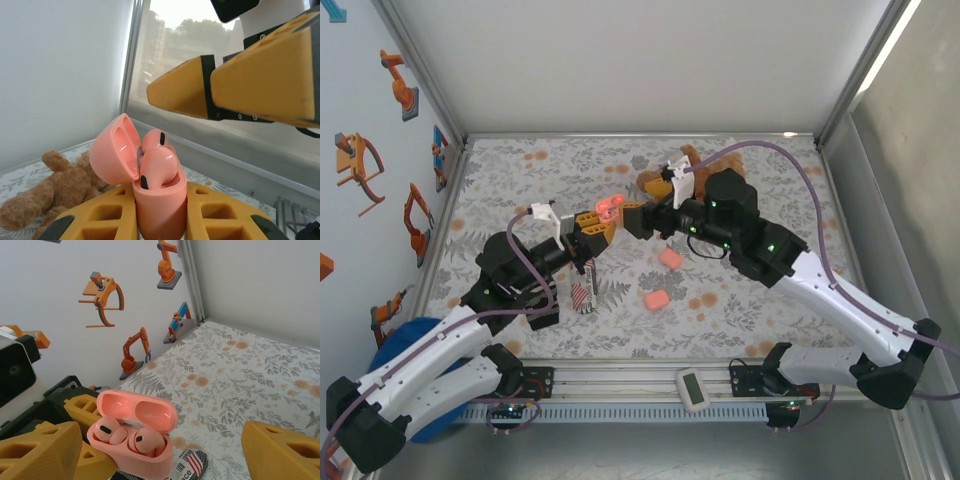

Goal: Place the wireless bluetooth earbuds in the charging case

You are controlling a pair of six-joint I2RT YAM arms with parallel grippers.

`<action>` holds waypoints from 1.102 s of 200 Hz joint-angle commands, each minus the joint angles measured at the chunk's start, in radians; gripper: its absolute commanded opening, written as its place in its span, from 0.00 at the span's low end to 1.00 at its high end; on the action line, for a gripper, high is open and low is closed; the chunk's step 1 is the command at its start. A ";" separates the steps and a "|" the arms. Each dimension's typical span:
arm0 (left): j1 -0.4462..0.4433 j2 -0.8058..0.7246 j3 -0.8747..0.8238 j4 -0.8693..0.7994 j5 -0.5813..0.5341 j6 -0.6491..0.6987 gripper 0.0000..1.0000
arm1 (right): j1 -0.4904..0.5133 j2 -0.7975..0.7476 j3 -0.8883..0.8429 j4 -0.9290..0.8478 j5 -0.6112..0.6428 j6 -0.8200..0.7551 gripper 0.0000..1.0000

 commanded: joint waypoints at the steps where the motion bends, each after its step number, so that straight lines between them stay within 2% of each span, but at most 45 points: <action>1: -0.005 0.000 0.018 0.032 0.016 0.004 0.00 | -0.039 -0.031 -0.007 0.053 -0.031 0.029 0.85; 53: -0.005 -0.006 0.016 0.029 0.014 0.004 0.00 | -0.191 -0.082 -0.130 0.223 -0.189 0.199 0.99; 84: -0.005 -0.006 0.007 0.038 0.010 0.000 0.00 | -0.265 -0.089 -0.195 0.317 -0.289 0.317 1.00; 220: -0.001 0.060 -0.041 0.192 0.047 -0.059 0.00 | -0.270 -0.005 -0.241 0.450 -0.493 0.455 1.00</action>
